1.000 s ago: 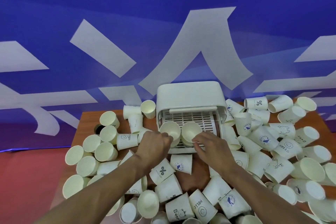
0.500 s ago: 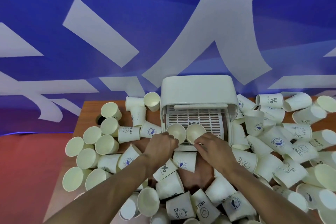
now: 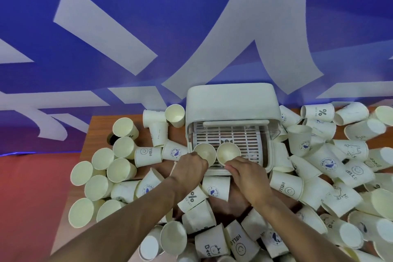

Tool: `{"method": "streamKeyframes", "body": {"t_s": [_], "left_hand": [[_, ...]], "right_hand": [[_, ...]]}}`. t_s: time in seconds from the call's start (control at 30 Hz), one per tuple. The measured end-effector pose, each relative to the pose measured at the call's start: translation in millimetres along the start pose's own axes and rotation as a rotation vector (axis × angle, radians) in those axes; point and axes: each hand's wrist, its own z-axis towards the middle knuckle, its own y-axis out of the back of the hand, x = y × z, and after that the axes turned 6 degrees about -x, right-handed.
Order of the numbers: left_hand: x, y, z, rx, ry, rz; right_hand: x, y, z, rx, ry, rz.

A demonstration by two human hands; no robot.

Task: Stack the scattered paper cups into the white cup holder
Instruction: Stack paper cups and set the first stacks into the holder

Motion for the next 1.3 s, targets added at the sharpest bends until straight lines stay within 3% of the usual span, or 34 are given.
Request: {"method": "streamKeyframes", "body": {"t_s": [0.63, 0.77, 0.97, 1.3], "left_hand": [[-11, 4, -11, -0.016, 0.051, -0.031], [-16, 16, -24, -0.122, 0.043, -0.059], [-2, 29, -76, -0.034, 0.124, -0.035], [93, -1, -183, 0.101, 0.456, 0.013]], "right_hand": [[8, 0, -1, 0.028, 0.012, -0.301], [13, 14, -5, -0.060, 0.031, -0.196], [38, 31, -9, -0.166, 0.325, -0.095], [154, -19, 27, 0.098, 0.608, -0.068]]}}
